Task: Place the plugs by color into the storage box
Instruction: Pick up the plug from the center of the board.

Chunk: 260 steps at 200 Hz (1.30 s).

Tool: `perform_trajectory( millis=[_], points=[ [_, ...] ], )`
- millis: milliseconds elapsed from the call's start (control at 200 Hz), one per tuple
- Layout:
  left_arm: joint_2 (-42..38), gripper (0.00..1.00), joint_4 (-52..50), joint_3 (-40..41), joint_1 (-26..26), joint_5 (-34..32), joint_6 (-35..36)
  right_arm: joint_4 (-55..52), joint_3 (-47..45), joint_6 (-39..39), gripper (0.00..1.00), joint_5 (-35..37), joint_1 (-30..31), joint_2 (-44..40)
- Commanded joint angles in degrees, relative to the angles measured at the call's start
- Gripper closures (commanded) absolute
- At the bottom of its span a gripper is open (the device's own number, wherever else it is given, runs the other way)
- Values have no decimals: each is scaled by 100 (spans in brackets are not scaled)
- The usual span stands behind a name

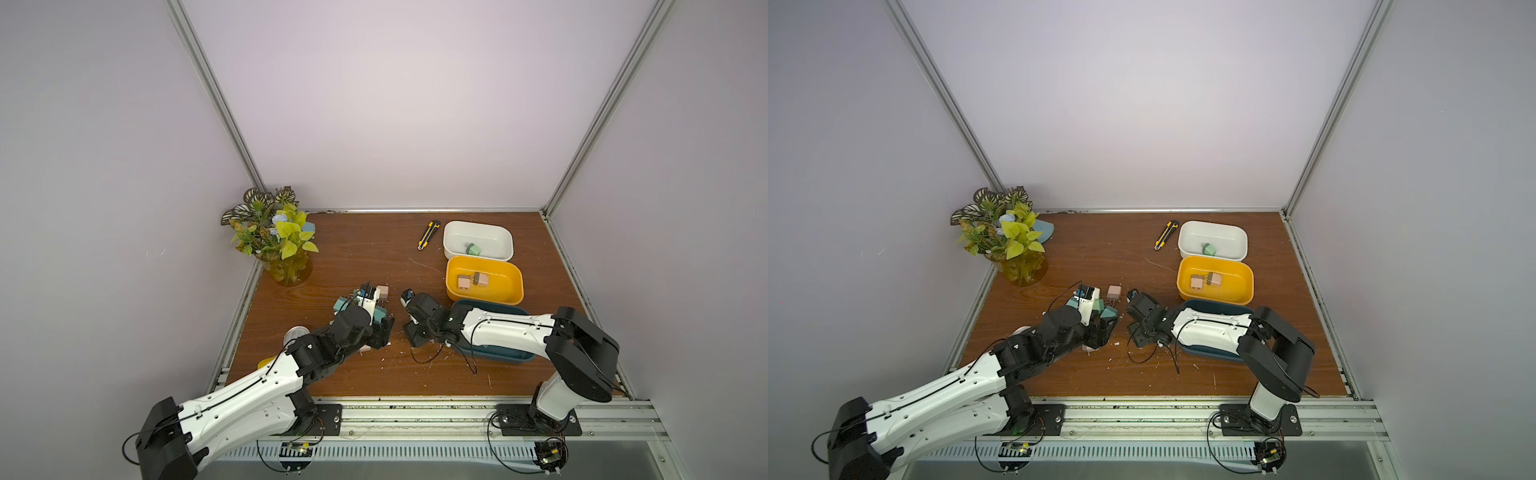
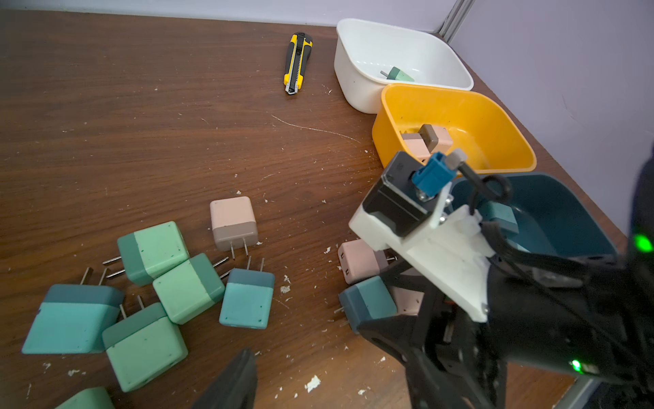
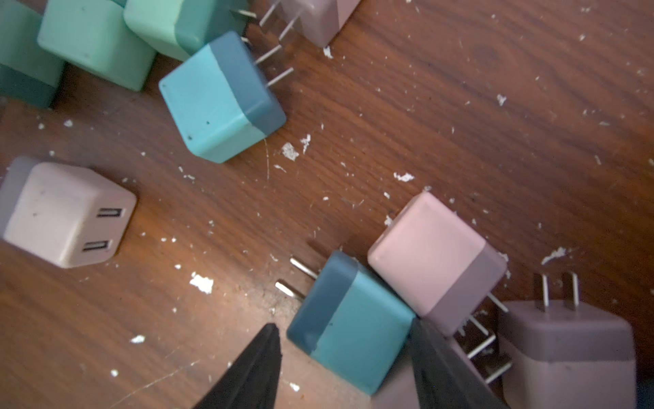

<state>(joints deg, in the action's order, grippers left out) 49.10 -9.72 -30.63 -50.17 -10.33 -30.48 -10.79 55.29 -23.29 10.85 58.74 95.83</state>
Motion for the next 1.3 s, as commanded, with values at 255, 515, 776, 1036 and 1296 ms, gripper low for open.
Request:
perform_trajectory(
  millis=[255, 515, 776, 1036, 1296],
  points=[
    [15, 31, 12, -4, 66, -137, -2, -178, 299, 62, 38, 357, 116, 190],
    [223, 31, 251, -33, 63, -129, 16, -253, 369, -5, 44, 421, 155, 366],
    [253, 31, 118, -150, 68, -199, 104, -191, 399, 31, 50, 349, 157, 183],
    [244, 31, 291, -40, 81, -198, 128, -263, 504, 26, 54, 426, 157, 42],
    [230, 31, 355, -92, 86, -228, 126, -347, 709, 96, 58, 328, 155, -124]
  ],
)
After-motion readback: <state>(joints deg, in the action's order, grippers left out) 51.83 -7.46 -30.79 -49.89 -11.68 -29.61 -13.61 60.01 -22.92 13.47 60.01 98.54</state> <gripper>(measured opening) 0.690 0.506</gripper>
